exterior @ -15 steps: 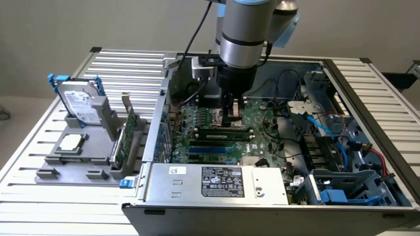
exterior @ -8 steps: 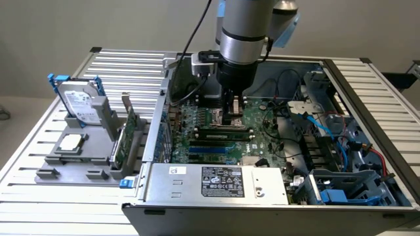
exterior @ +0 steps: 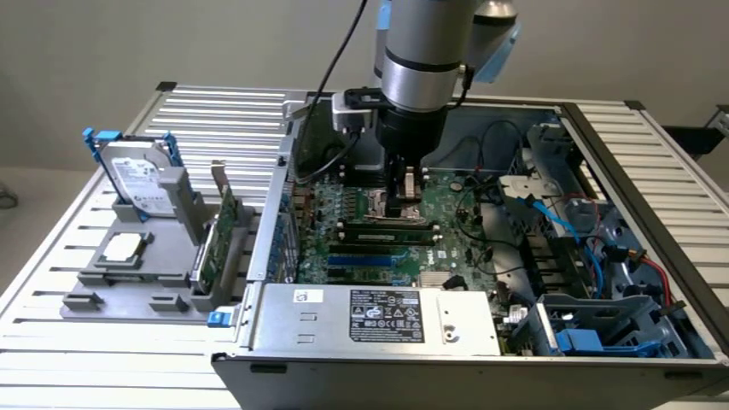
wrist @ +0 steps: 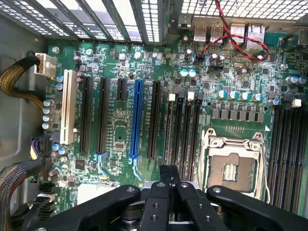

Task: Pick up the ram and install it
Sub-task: 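Press down the ram until it locks into place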

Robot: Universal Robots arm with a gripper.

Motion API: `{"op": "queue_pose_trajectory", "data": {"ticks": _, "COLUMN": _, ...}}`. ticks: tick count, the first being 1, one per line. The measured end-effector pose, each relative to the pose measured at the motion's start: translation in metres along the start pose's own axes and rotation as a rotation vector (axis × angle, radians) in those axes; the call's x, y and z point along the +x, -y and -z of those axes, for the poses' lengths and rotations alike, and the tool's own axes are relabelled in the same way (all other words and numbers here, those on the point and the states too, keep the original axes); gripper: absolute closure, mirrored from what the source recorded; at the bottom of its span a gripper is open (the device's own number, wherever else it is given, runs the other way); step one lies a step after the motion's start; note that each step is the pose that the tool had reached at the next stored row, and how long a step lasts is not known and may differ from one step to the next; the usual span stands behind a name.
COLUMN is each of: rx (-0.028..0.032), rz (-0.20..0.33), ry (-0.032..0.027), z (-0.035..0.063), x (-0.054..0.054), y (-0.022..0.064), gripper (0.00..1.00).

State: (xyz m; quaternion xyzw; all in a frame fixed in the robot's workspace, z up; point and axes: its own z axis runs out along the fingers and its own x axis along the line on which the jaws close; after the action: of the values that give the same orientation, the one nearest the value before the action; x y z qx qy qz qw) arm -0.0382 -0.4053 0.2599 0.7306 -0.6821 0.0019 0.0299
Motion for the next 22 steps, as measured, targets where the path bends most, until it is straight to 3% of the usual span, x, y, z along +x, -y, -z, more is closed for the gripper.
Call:
{"op": "queue_pose_trajectory", "data": {"ticks": 9, "rx": -0.0022, "rz": -0.05, "ry": 0.0027, "z": -0.0001, "x": 0.0013, "y": -0.0001, "gripper": 0.89}}
{"op": "queue_pose_trajectory", "data": {"ticks": 22, "rx": -0.0098, "rz": -0.227, "ry": 0.01, "z": -0.0015, "x": 0.0014, "y": 0.0, "gripper": 0.89}}
